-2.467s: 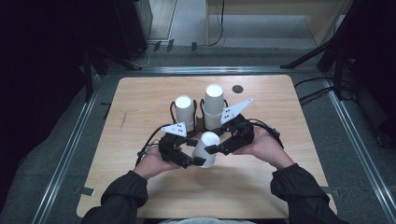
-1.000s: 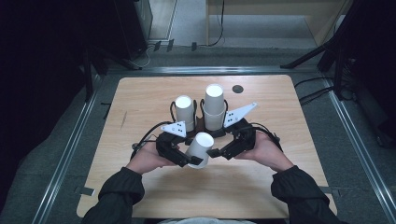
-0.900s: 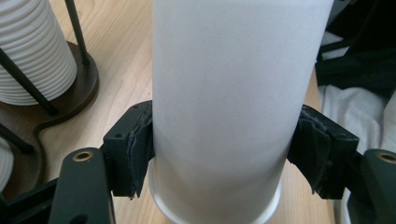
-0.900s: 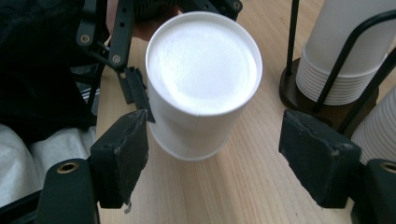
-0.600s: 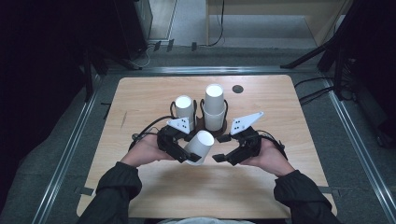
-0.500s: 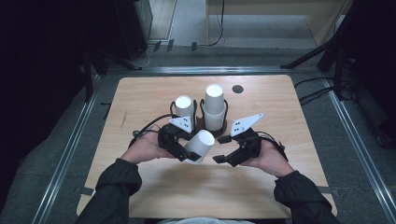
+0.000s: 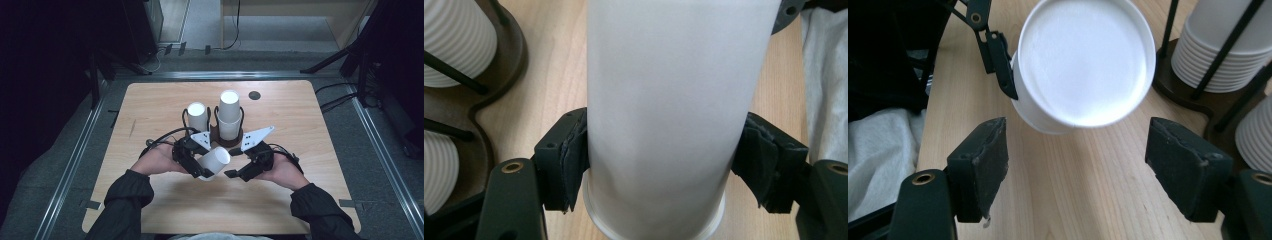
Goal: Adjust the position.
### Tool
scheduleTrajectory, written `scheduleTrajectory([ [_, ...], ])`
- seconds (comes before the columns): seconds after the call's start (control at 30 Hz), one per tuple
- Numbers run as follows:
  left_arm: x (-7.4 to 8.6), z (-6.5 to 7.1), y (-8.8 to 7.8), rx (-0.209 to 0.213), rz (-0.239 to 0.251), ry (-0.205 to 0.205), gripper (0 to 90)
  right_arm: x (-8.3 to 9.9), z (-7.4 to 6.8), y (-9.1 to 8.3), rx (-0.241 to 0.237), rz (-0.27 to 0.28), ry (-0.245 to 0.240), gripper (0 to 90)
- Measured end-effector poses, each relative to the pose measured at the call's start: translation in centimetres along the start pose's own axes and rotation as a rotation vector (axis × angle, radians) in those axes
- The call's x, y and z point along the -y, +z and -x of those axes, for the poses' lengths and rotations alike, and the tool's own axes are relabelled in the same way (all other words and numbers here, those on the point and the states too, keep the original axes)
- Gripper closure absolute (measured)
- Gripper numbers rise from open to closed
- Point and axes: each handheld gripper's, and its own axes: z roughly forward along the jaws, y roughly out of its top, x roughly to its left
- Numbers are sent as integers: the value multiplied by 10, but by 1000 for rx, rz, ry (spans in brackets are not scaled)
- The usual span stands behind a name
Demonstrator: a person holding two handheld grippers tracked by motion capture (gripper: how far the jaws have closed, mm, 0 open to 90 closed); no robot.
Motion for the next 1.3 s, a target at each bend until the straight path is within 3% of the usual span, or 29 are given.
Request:
scheduleTrajectory([
  [0.33,-2,4,6,55,-7,23,278,-11,-5,14,-22,-14,-41,260],
  [0.67,-2,5,9,69,-5,38,268,-14,-5,14,-71,-19,-46,334],
  [0.73,-2,5,9,64,10,32,256,-14,-5,13,-72,-18,-44,335],
  [0.87,0,1,6,86,62,-23,181,-14,-4,8,-55,-1,-53,334],
  [1.13,8,0,-5,70,176,-62,83,-13,-2,-4,-63,58,-37,334],
  [1.3,15,3,-10,69,245,-78,85,-13,-2,-5,-76,77,-28,334],
])
